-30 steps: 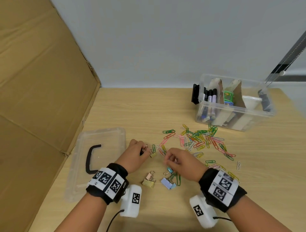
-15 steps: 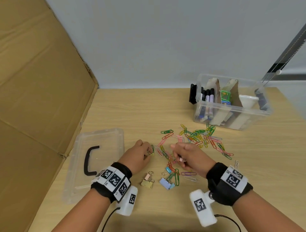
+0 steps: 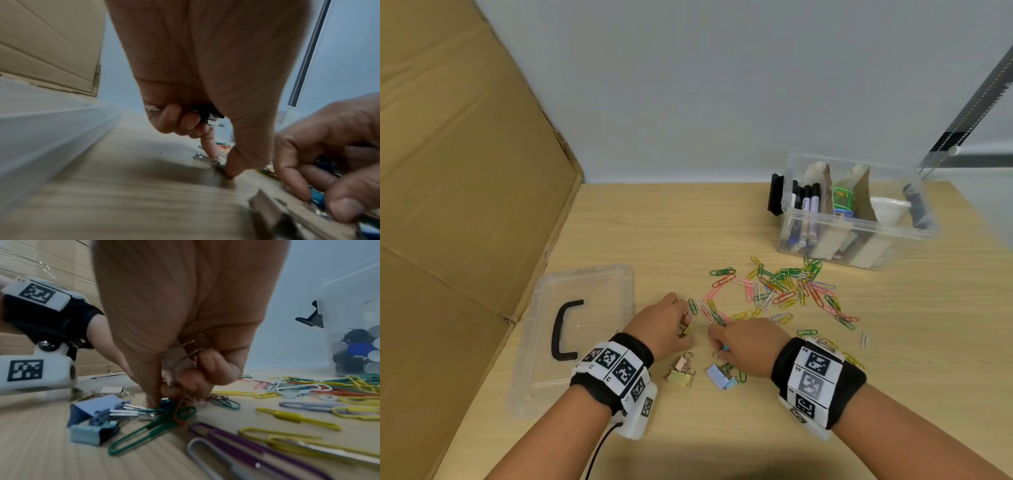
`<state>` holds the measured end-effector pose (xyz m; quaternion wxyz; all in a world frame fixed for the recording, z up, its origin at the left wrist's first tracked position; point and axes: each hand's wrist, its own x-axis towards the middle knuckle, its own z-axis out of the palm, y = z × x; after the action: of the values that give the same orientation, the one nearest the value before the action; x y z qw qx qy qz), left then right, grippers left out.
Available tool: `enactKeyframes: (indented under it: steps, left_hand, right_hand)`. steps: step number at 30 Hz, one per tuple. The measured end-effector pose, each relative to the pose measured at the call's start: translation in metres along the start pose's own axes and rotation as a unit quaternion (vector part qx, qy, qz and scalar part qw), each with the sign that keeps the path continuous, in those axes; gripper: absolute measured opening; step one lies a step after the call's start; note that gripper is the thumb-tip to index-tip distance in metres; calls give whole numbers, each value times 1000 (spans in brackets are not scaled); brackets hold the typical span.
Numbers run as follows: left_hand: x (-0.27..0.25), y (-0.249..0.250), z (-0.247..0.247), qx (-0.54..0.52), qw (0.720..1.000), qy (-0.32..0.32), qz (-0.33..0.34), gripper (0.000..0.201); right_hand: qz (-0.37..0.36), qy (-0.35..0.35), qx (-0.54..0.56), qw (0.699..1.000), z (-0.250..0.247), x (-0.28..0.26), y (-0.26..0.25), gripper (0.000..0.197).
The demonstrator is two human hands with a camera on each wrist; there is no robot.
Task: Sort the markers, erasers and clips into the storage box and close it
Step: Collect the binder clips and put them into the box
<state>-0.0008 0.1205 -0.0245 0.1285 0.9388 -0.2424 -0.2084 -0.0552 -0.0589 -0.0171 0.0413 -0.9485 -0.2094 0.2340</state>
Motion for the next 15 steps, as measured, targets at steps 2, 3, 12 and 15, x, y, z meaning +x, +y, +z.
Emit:
enactKeyframes:
  steps: [2,3,12,15]
  left_hand:
    - [0,0,1,-5,1000,1,-7,26]
    - [-1,1,1,-10,1000,3,-10,25]
    - [-8,23,-17,-87,994,69,-9,23]
    - [-5,38,-22,-101,990,102,12,21]
  right_hand:
    - [-16,13,-26,999,-1,1,-2,17]
    - [-22,19,-38,999,-1,2,-3,19]
    - [-3,108,260,960,-13,-28,30,12]
    - [17,164,357,920,-31,-57,63,5]
